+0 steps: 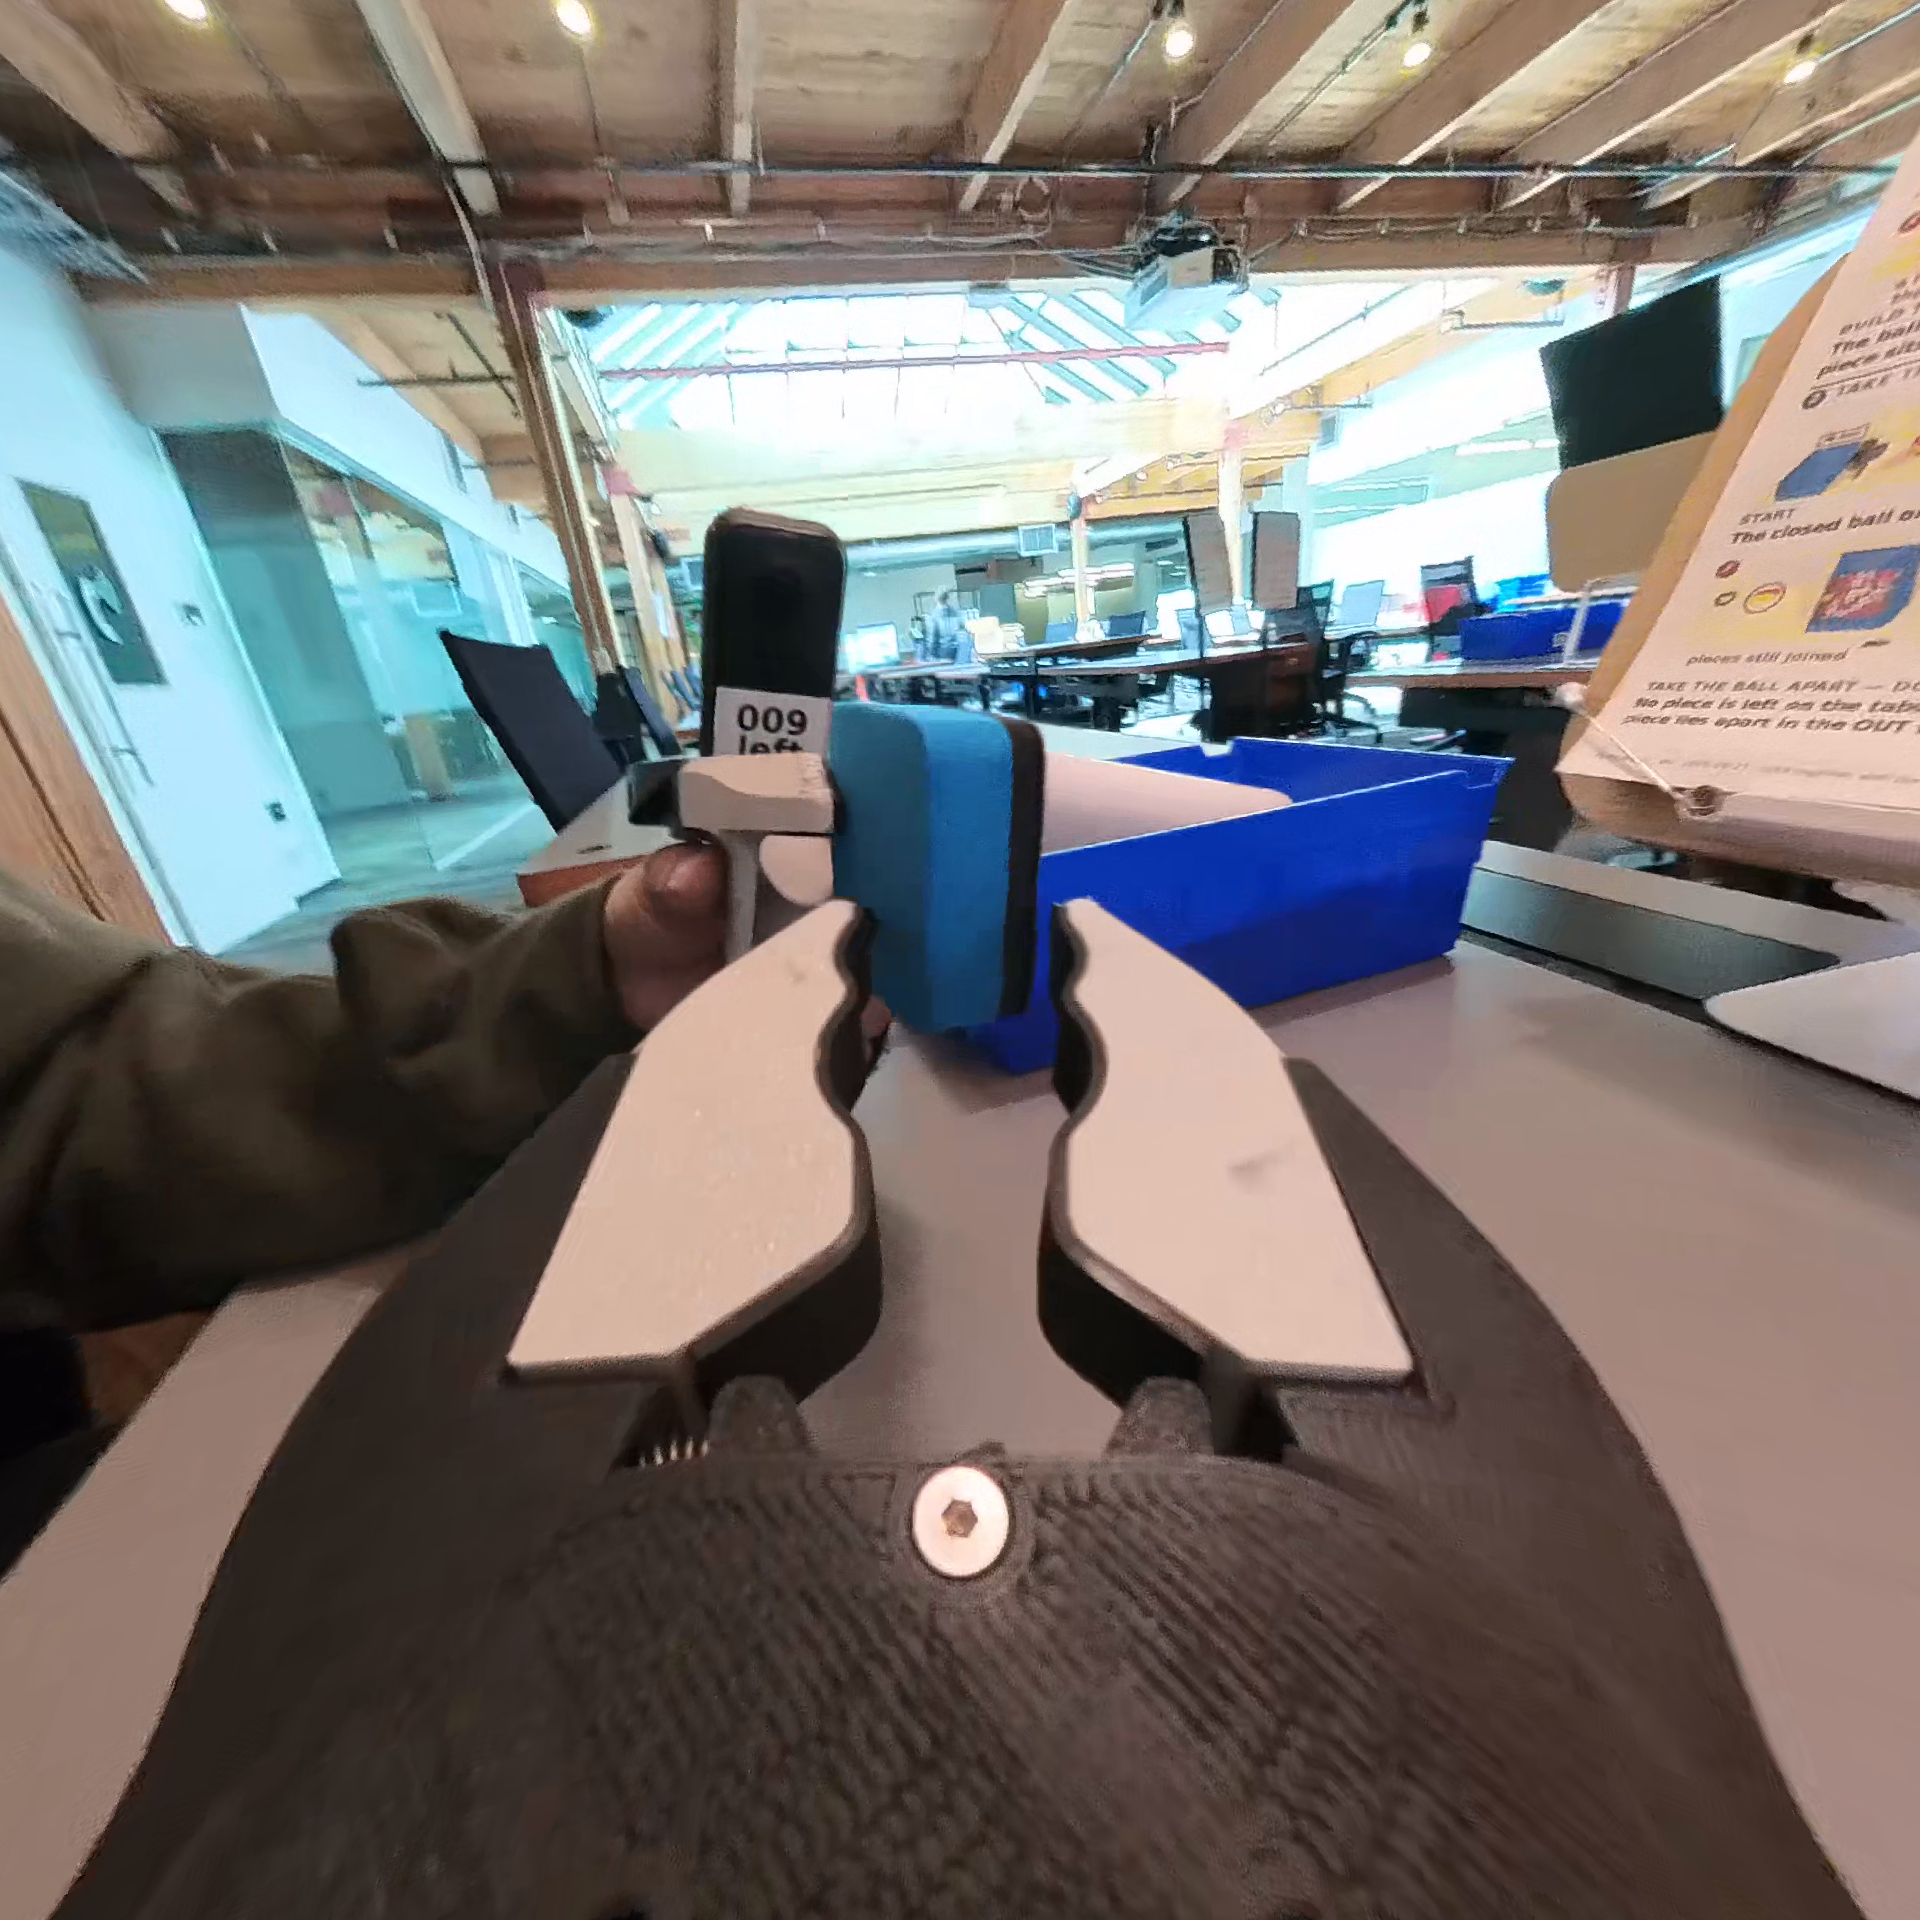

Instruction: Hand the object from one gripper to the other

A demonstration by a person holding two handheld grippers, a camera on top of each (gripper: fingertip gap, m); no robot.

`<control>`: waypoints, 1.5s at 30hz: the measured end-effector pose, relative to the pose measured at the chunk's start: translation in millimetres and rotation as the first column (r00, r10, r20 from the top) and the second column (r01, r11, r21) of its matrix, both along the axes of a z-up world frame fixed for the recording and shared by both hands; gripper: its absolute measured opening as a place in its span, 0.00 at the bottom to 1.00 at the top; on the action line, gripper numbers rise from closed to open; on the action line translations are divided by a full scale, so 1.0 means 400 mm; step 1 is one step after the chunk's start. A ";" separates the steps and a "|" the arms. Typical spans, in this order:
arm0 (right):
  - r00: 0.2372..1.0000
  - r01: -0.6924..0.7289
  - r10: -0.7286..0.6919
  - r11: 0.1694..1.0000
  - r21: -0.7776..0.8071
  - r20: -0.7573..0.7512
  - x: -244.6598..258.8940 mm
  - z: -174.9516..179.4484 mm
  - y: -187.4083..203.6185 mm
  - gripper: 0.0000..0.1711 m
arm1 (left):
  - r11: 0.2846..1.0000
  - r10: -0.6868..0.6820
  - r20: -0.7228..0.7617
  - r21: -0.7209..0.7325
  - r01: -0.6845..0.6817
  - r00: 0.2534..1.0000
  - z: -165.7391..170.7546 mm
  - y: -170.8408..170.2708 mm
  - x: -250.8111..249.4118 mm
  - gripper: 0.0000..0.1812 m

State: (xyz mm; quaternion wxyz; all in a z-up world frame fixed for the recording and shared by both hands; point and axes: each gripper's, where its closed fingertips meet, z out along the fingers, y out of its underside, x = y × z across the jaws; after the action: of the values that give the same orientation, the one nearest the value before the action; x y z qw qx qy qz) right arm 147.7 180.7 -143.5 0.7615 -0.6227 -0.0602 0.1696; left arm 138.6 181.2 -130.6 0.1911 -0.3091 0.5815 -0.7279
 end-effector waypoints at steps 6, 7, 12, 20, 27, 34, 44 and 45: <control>0.984 0.148 -0.144 0.988 -0.033 0.109 0.038 -0.008 0.008 0.15 | 0.985 0.169 -0.040 0.050 -0.166 0.985 -0.016 0.040 0.035 0.17; 0.954 0.250 -0.239 0.967 -0.039 0.180 0.063 -0.014 0.009 0.15 | 0.969 0.238 -0.053 0.080 -0.233 0.970 -0.023 0.056 0.049 0.24; 0.714 0.555 -0.490 0.832 0.023 0.501 0.115 -0.028 0.008 0.15 | 0.896 0.437 -0.133 0.158 -0.416 0.890 -0.040 0.049 0.089 0.39; 0.712 0.513 -0.444 0.858 0.029 0.544 0.052 -0.039 0.035 0.15 | 0.843 0.533 -0.193 0.209 -0.496 0.824 -0.083 0.026 0.098 0.34; 0.964 0.144 -0.114 0.983 -0.112 0.238 0.002 -0.039 0.023 0.42 | 0.995 0.097 -0.079 0.043 -0.094 0.992 0.005 -0.013 0.028 0.32; 0.943 -0.309 0.297 0.949 -0.064 -0.153 -0.110 -0.006 -0.004 0.35 | 0.978 -0.182 0.074 0.116 0.173 0.981 0.012 -0.029 -0.076 0.32; 0.973 -0.230 0.232 0.969 -0.092 0.001 -0.119 -0.031 0.007 0.32 | 0.959 -0.204 0.006 0.201 0.198 0.979 -0.039 -0.044 -0.074 0.32; 0.975 -0.219 0.223 0.971 -0.095 0.027 -0.118 -0.036 0.007 0.31 | 0.959 -0.200 0.000 0.207 0.196 0.980 -0.044 -0.045 -0.070 0.32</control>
State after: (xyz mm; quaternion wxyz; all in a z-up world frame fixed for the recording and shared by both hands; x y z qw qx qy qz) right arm 100.5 183.5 -157.8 0.7073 -0.6494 -0.1355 0.2442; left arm 110.5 163.3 -148.3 0.1544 -0.2204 0.6795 -0.6825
